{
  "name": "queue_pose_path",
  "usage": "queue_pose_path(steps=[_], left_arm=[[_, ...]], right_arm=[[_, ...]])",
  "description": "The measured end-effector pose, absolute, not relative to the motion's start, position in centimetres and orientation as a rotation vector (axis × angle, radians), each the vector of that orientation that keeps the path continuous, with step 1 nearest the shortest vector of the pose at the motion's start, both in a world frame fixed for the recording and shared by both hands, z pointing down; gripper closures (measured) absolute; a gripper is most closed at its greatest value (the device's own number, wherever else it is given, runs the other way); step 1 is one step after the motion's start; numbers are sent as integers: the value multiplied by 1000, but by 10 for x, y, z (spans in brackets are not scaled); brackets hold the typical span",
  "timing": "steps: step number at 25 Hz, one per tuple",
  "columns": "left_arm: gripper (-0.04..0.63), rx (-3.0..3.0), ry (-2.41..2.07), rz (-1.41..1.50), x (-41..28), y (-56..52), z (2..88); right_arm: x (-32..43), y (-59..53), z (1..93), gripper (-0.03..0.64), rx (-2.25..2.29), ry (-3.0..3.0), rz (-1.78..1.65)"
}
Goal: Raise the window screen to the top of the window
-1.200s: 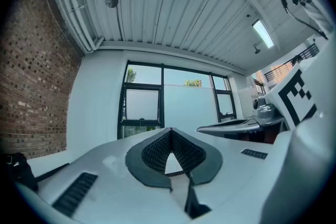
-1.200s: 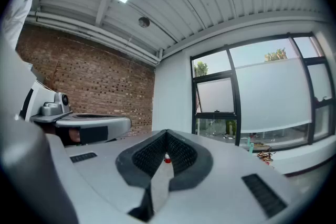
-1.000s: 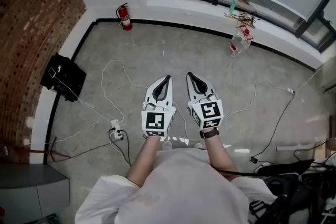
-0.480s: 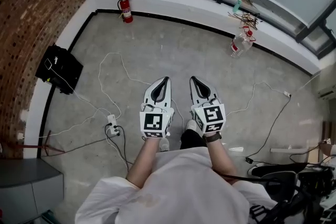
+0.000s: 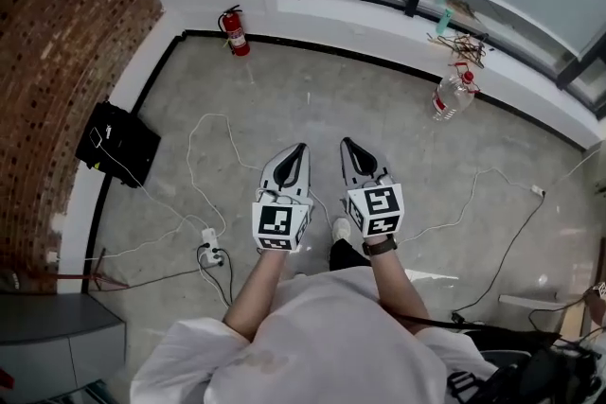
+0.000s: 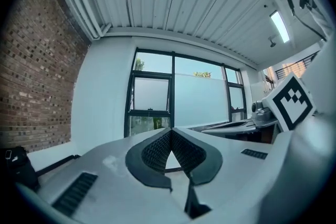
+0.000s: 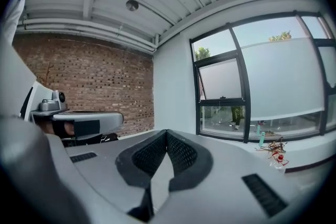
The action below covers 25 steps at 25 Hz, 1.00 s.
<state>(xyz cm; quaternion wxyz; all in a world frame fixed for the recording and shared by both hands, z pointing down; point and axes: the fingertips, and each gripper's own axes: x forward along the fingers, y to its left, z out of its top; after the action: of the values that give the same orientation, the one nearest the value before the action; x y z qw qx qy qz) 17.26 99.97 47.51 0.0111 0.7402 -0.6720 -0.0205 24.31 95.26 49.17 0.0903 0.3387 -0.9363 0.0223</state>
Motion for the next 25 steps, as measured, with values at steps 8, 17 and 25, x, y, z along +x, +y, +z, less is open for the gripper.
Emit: queue_pose_path(steps=[8,17,25], left_arm=[[595,2313,-2146,-28,192,871,463],[595,2256,-2090,43,169,780,494],[595,2335,-2015,-9,100,637,505]], right_arm=[[267,817,479,615,1025,-2830,107],[261,716,521,615,1093,-2758,254],[193,591,525,615,1144,-2712,184]])
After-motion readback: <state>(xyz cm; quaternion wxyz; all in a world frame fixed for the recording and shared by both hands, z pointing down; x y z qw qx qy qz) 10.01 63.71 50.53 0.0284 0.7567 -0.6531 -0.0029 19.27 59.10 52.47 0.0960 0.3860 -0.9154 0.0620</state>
